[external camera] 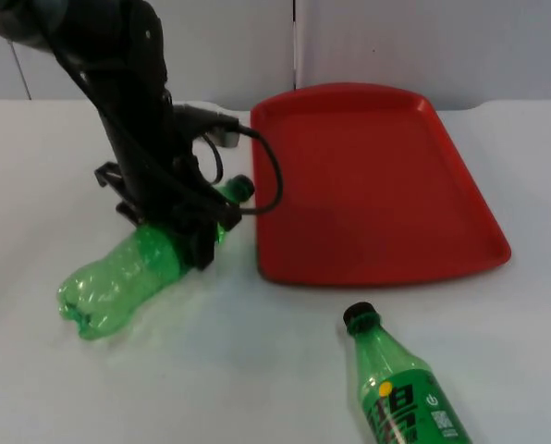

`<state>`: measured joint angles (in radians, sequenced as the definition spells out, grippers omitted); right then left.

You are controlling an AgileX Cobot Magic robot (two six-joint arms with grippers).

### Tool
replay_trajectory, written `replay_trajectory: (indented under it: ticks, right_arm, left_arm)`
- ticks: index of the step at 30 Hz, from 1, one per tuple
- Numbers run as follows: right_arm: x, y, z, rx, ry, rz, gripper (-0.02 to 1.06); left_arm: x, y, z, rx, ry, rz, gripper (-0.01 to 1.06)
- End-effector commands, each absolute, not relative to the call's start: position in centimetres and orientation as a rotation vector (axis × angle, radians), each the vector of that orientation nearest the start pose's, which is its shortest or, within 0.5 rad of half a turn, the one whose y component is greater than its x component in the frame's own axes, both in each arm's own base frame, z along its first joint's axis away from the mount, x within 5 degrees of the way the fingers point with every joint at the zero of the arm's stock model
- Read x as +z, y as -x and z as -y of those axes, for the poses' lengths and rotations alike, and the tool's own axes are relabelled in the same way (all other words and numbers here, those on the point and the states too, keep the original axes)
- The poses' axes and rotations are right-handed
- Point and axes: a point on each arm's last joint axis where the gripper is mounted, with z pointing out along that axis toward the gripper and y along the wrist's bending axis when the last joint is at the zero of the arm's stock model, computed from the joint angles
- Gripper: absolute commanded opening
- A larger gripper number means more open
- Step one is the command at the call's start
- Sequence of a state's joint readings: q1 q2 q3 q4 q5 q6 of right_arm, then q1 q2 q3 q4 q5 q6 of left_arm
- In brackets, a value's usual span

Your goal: Place the bottle upright on the tray.

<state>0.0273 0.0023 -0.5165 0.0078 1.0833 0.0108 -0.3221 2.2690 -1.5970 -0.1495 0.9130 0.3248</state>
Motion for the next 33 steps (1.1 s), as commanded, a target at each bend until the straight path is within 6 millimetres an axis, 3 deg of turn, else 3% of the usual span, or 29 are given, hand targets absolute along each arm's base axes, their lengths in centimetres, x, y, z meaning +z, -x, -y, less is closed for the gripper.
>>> replay_trajectory:
  ticks: [1,4,5,10,11,15,16,19,22,33]
  right_arm:
    - [28.0,0.7,-0.1,0.031,0.012,-2.044,1.05]
    - [28.0,0.7,-0.1,0.031,0.012,-2.044,1.05]
    - [28.0,0.7,-0.1,0.031,0.012,-2.044,1.05]
    - [28.0,0.7,-0.1,0.031,0.012,-2.044,1.05]
    - [28.0,0.7,-0.1,0.031,0.012,-2.044,1.05]
    - [28.0,0.7,-0.1,0.031,0.012,-2.044,1.05]
    - [28.0,0.7,-0.1,0.031,0.012,-2.044,1.05]
    - [28.0,0.7,-0.1,0.031,0.012,-2.044,1.05]
    - [28.0,0.7,-0.1,0.031,0.012,-2.044,1.05]
    - [28.0,0.7,-0.1,0.031,0.012,-2.044,1.05]
  left_arm:
    - [14.3,-41.5,15.2,-0.187,-0.805,-2.848,0.00]
    - [20.0,-41.5,15.5,-0.241,-0.716,-2.661,0.00]
    - [20.0,-41.5,15.5,-0.241,-0.716,-2.661,0.00]
    - [30.4,-40.1,15.3,-0.335,-0.549,-2.290,0.00]
    - [30.4,-40.1,15.3,-0.335,-0.549,-2.290,0.00]
    - [37.1,-38.2,14.8,-0.387,-0.466,-2.003,0.00]
    - [37.1,-38.2,14.8,-0.387,-0.466,-2.003,0.00]
    - [39.8,-37.5,14.6,-0.418,-0.423,-1.854,0.00]
    - [40.7,-37.6,14.5,-0.414,-0.391,-1.770,0.00]
    - [40.2,-39.8,14.2,-0.411,-0.200,-1.661,0.00]
